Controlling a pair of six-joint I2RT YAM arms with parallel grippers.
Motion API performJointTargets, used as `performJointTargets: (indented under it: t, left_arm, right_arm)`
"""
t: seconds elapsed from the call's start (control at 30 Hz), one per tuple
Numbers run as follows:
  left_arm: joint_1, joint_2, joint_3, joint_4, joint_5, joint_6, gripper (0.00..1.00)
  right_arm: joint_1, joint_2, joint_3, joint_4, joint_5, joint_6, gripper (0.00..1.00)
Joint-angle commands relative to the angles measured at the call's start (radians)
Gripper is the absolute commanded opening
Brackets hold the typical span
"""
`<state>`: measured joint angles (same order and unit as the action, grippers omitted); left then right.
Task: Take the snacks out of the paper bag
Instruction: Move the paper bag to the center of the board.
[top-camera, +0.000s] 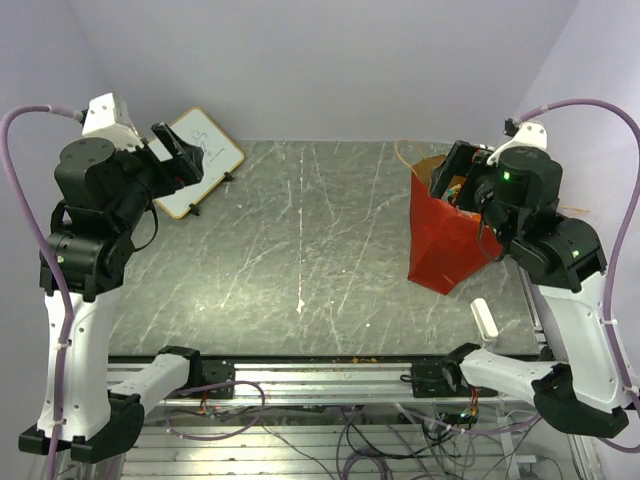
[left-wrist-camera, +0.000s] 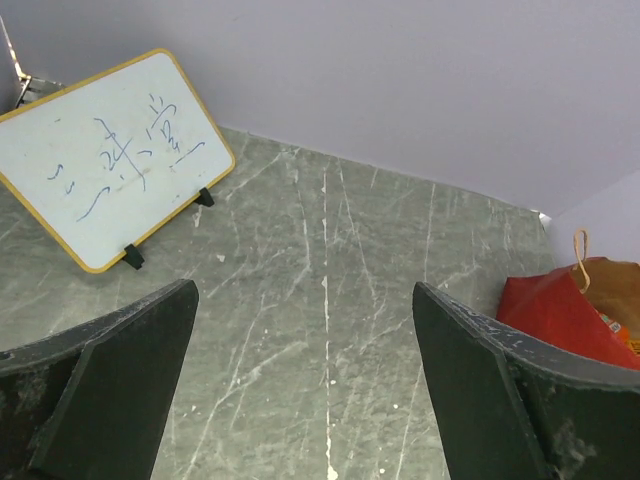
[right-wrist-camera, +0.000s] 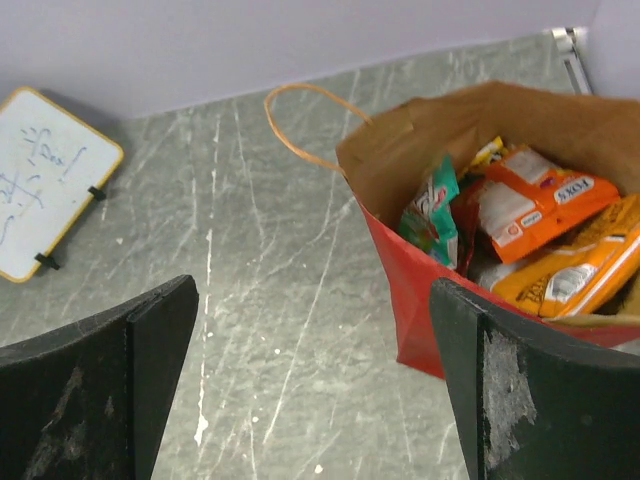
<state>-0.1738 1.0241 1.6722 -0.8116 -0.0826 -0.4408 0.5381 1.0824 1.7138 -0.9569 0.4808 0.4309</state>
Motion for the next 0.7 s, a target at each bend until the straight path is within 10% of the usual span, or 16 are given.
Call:
performJointTargets:
  t: [0.0, 0.67]
  left_arm:
    - [-0.004, -0.031, -0.02, 0.012, 0.017, -0.022, 0.99]
    - [-0.02, -0.079, -0.105, 0.031, 0.181, -0.083, 1.0]
  right_arm:
    - [-0.028, 0.022, 0.006, -0.104, 0.02, 0.097, 1.0]
    - [-0.078, 0.239, 0.018, -0.185, 0.015, 0.11, 1.0]
